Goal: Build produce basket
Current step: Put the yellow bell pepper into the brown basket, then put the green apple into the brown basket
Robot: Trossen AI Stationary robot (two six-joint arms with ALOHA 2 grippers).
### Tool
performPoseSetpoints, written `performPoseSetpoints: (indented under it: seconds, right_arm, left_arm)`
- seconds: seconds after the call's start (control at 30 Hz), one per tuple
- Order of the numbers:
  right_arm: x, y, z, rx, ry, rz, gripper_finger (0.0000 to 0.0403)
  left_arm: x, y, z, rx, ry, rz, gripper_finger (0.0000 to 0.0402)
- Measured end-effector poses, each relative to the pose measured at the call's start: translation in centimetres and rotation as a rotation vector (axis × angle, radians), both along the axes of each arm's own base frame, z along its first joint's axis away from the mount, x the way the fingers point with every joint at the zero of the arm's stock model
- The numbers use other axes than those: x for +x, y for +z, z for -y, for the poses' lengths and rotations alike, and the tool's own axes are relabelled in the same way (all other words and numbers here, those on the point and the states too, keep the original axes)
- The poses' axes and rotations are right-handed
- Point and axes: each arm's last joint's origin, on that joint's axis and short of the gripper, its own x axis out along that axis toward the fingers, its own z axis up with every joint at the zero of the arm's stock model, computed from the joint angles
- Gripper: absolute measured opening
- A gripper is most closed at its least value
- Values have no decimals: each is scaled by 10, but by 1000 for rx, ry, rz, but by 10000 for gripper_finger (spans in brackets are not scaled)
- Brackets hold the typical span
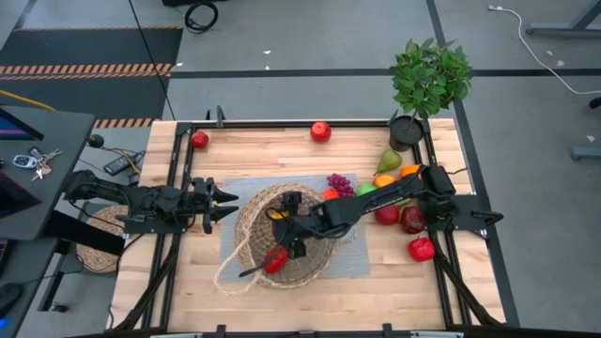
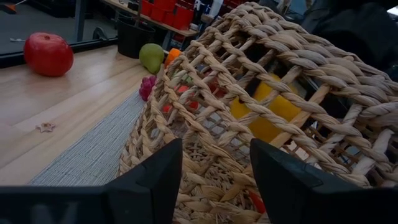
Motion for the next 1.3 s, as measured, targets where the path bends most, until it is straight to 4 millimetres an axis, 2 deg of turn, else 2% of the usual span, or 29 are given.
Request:
performPoseSetpoints:
  seconds: [0.67, 0.97, 1.1, 1.17, 1.3]
  right_arm:
    - [-8, -1, -2, 9, -28, -73, 379]
    - [-21, 71, -22, 31, 44, 56, 380]
    - [-41, 111, -28, 77, 77, 160, 380]
    - [-52, 122, -28, 83, 79, 185, 380]
    - [-73, 129, -22, 100, 65, 182, 380]
  left_arm:
    - [0, 0, 0, 0, 0, 0, 197]
    - [0, 0, 0, 0, 0, 0, 195]
    - [0, 0, 0, 0, 0, 0, 198]
    - [0, 0, 0, 0, 0, 0, 198]
    - [0, 0, 0, 0, 0, 0, 194]
